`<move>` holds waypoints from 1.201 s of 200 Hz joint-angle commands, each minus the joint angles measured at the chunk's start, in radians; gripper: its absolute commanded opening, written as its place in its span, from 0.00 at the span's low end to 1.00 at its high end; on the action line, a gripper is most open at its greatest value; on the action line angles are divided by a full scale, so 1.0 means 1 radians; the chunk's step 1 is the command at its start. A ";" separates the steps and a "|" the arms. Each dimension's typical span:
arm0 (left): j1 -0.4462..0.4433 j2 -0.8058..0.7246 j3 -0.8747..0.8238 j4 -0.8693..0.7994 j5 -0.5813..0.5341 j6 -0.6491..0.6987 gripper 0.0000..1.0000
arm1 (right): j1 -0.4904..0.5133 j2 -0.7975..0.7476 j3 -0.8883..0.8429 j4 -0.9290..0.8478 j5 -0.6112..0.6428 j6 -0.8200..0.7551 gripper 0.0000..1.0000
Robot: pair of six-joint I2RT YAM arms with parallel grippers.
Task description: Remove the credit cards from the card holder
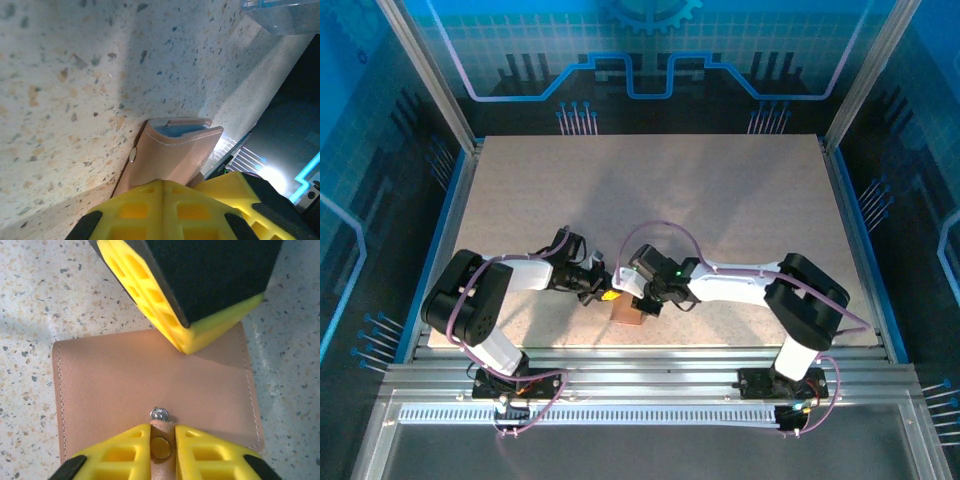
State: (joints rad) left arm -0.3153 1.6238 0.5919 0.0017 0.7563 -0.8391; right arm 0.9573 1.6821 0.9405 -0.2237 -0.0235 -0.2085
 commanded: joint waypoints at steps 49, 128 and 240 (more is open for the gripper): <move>-0.001 -0.031 0.006 -0.085 -0.017 -0.001 0.02 | 0.020 -0.167 -0.081 0.001 0.023 0.212 0.36; 0.004 -0.153 0.120 -0.277 -0.096 0.078 0.21 | 0.065 -0.147 0.073 -0.167 0.151 0.900 0.43; 0.063 -0.300 0.073 -0.312 -0.199 0.152 0.33 | 0.139 0.092 0.294 -0.426 0.326 1.202 0.78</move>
State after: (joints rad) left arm -0.2756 1.3506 0.6941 -0.2825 0.5713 -0.7185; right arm 1.0882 1.7367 1.1835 -0.5575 0.2398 0.9108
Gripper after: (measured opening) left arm 0.326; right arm 0.768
